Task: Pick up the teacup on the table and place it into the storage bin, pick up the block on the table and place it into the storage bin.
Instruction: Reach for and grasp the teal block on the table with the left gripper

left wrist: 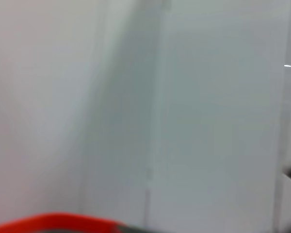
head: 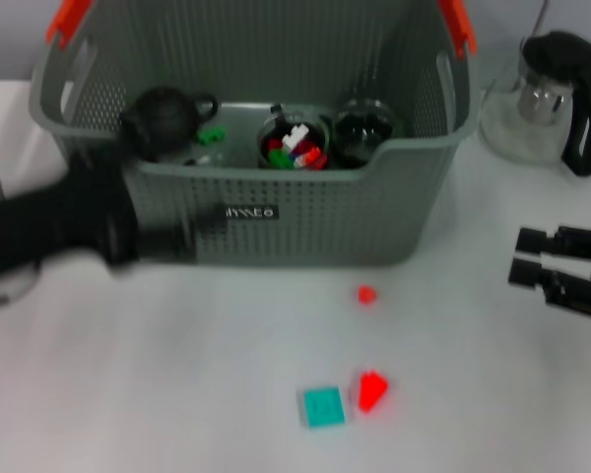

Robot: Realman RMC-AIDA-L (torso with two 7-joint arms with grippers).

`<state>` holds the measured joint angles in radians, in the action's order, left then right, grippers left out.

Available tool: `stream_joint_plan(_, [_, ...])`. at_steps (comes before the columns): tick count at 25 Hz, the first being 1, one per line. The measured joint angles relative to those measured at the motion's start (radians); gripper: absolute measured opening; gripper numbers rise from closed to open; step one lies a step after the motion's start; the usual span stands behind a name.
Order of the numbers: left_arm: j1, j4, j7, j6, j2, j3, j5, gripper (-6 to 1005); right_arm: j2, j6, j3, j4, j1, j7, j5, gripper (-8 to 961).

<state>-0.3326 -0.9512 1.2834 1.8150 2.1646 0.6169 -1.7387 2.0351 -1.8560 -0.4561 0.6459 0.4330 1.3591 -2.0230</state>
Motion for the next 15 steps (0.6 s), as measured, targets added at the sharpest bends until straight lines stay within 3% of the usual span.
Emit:
stream_joint_plan(6, [0.024,0.183,-0.254,-0.002,0.013,0.036,-0.243,934,0.003,0.001,0.001,0.0,0.007,0.004,-0.001,496])
stream_joint_plan(9, [0.015,0.218,-0.269,-0.027,0.013,0.053,-0.293,929,0.002,0.003,0.001,0.0,0.008,0.004,-0.001,495])
stream_joint_plan(15, [-0.033,0.355,-0.311,-0.232,0.014,0.222,-0.357,919,0.002,0.011,0.001,0.0,0.006,0.005,-0.001,495])
